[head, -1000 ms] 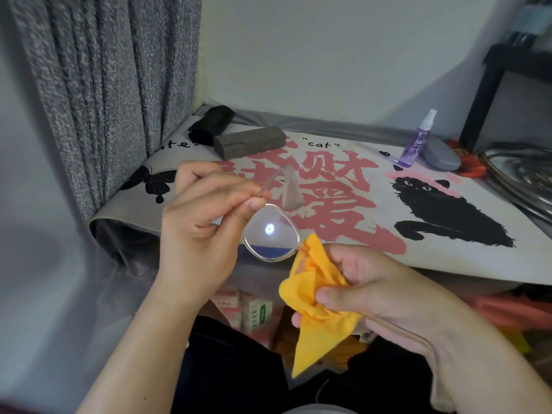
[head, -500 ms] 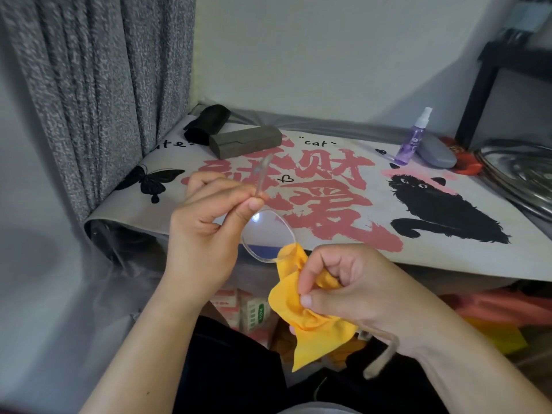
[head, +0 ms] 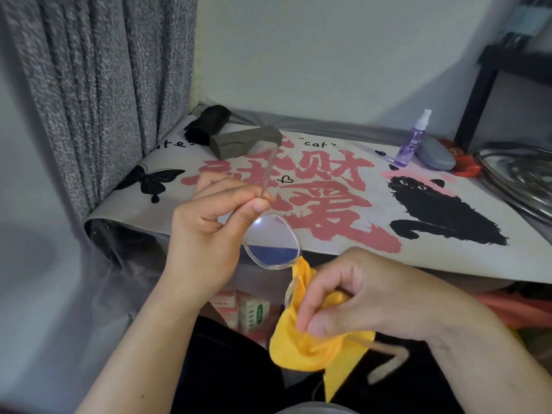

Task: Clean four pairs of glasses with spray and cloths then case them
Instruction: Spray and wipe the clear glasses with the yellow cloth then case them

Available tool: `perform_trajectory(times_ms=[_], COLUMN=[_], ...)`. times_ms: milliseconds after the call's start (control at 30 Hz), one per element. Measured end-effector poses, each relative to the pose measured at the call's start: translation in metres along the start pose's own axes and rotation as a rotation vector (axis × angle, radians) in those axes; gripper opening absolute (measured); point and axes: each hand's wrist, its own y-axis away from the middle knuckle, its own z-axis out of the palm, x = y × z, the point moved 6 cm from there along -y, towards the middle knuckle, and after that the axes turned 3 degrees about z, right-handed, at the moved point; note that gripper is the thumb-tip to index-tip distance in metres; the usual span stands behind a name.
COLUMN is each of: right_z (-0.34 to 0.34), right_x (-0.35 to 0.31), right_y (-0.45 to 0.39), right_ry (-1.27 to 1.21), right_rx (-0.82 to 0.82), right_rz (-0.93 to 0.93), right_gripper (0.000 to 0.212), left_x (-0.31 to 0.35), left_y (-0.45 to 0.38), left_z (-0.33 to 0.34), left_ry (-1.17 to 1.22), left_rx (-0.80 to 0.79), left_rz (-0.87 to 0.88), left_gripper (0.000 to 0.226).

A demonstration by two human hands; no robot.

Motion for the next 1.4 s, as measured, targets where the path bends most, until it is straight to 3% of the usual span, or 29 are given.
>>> perform_trajectory(times_ms=[100,200,433,633,833,967,1100,1267,1400], right_z=[0.005,-0.008,-0.013,-0.003,-0.004,0.001,-0.001,-0.008,-0.009], right_x=[0.008,0.018,0.020,0.017,0.012,0.014,0.018,0.024,0.023], right_y=[-0.001,0.002,0.009,-0.002,-0.011,-0.014,-0.003,-0.002,-0.010], right_ry=[0.109,0.130,0.164,-0.169,-0.309,-0.210,-0.158,-0.062,-0.261], right_rx=[-0.080,-0.017,-0.008,0.006,0.125,0.120,0.005,-0.024,0.063], right_rz=[0.059,0.122,0.148,0.132,0.049,-0.009,0.065,0.102,0.027], right_gripper=[0.013,0.005,0.028,0.022,0.019,0.018,0.018,0.022,0.013], left_x=[0.003,0.004,0.009,0.003,0.006,0.006,0.006,0.006,0.000], left_y=[0.001,0.000,-0.001,0.000,0.000,-0.002,-0.003,-0.001,0.003], left_z=[0.008,0.005,0.005,0.001,0.006,0.001,-0.007,0.002,0.008], left_ry=[-0.018,-0.044,-0.094,-0.063,-0.058,-0.079,-0.075,-0.048,0.001], left_rx=[-0.054,-0.073,-0.077,-0.010,-0.007,-0.026,-0.039,-0.024,-0.023], left_rz=[0.022,0.034,0.075,0.031,0.028,0.045,0.071,0.051,-0.004], left_gripper=[0.013,0.007,0.009,0.014,0.015,0.016,0.016,0.017,0.014])
